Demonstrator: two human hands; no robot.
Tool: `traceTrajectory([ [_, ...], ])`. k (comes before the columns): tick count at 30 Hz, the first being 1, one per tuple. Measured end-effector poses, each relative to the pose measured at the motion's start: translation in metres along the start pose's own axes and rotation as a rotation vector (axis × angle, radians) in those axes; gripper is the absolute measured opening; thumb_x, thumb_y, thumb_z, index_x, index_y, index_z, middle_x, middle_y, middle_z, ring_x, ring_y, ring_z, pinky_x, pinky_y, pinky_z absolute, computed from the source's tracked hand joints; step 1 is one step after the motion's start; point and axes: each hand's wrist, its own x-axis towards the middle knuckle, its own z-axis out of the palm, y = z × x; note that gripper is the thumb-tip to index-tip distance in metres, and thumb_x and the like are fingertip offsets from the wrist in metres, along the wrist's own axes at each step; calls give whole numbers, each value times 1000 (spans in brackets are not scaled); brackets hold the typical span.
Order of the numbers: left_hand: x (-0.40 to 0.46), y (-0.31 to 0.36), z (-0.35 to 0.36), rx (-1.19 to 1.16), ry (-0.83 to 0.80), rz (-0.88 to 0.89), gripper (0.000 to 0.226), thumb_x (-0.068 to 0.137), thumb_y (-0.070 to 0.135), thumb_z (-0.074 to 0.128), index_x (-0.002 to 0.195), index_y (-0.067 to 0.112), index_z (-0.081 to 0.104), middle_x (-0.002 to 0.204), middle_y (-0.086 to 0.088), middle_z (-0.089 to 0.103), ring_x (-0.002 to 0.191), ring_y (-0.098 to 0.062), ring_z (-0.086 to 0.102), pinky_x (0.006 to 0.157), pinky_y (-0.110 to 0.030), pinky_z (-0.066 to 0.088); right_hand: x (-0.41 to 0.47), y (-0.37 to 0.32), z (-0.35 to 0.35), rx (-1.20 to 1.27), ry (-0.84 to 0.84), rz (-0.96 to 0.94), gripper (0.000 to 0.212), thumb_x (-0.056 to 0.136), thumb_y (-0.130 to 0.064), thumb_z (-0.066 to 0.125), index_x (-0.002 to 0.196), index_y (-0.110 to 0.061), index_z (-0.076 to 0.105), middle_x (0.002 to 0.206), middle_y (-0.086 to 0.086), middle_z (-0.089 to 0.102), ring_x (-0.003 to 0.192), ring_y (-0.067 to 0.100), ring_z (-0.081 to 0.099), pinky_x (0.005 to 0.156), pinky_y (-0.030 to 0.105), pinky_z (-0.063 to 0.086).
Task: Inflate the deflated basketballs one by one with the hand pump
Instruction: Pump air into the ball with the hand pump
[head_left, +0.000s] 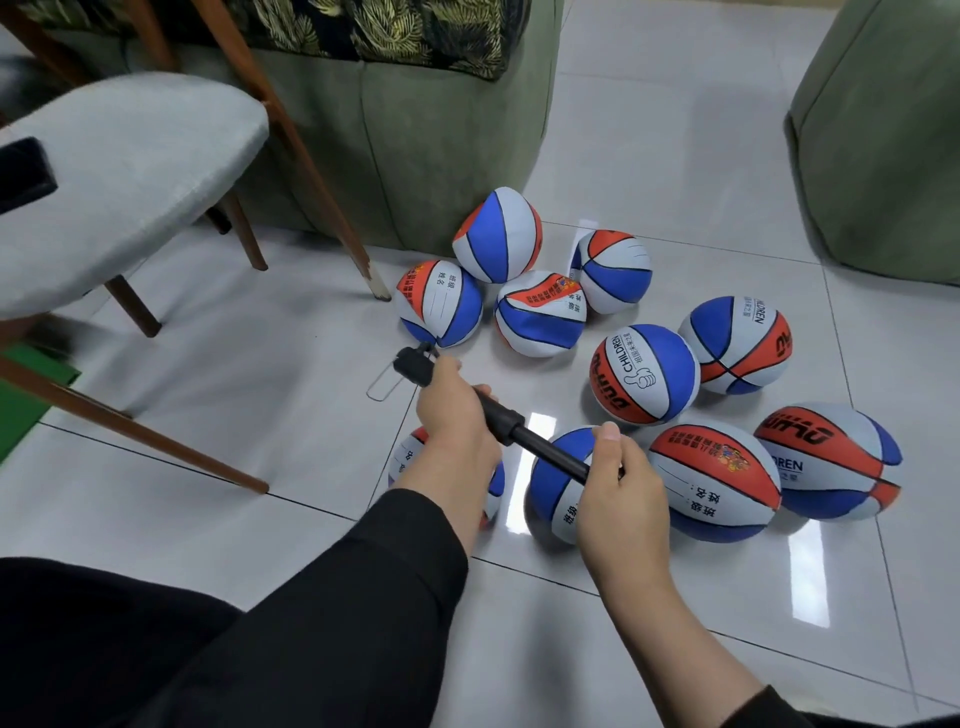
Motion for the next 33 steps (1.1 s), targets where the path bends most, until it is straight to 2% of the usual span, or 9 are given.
traceTrajectory([
  [3,-9,-16,3,-12,-41,-5,18,94,32,60,103,18,59,54,3,57,53,-16,54,70,-38,53,-1,-4,9,45,31,-10,38,108,-42,34,89,-20,58,77,-7,59,78,12,55,73,33,39],
  [8,-14,-29,3,27,-82,1,25,94,34,60,105,13,60,51,4,59,58,-20,56,68,-35,53,1,-8,32,84,41,-53,42,108,-40,31,133,-18,56,114,-4,65,105,15,59,82,22,38],
  [10,-10,-26,-1,35,-72,6,25,94,34,60,106,11,60,51,3,60,59,-20,57,71,-37,55,2,-9,40,87,12,-47,41,108,-40,32,130,-18,57,101,-11,64,92,8,59,73,15,39],
  [14,14,-5,-15,49,-65,-49,19,94,29,64,97,10,60,63,-4,60,60,-21,56,65,-33,53,-1,-16,55,88,-203,-69,37,106,-49,35,129,-26,53,108,-10,62,103,13,58,84,26,40],
  [17,36,12,-30,119,-96,-100,18,94,26,66,102,11,58,71,-8,63,62,-22,59,59,-33,54,15,-15,61,120,-241,-64,27,108,-44,27,113,-32,50,104,-8,60,98,10,55,78,14,39],
  [21,62,18,-44,326,-133,-64,26,93,34,69,106,14,58,86,-11,73,75,-24,66,65,-35,56,58,7,65,5,-234,59,30,108,-34,36,116,-15,58,114,6,66,105,25,61,95,39,47],
  [25,77,9,-47,574,-146,30,31,91,42,66,104,15,60,95,-10,72,82,-26,65,72,-37,58,89,26,72,-244,-399,11,28,106,-20,39,90,-10,59,88,5,59,87,26,51,67,33,40],
  [30,90,-13,-57,715,-125,95,23,92,34,61,85,13,59,83,-9,62,72,-26,59,69,-33,51,109,46,89,-402,-647,-4,27,105,-20,43,114,-13,68,111,3,65,104,25,57,83,29,39],
  [33,98,-17,-62,766,-89,142,25,94,35,58,78,15,55,78,-8,60,74,-27,60,75,-37,54,110,54,102,-406,-672,10,34,105,-20,44,126,-4,65,120,11,66,112,31,58,87,31,43],
])
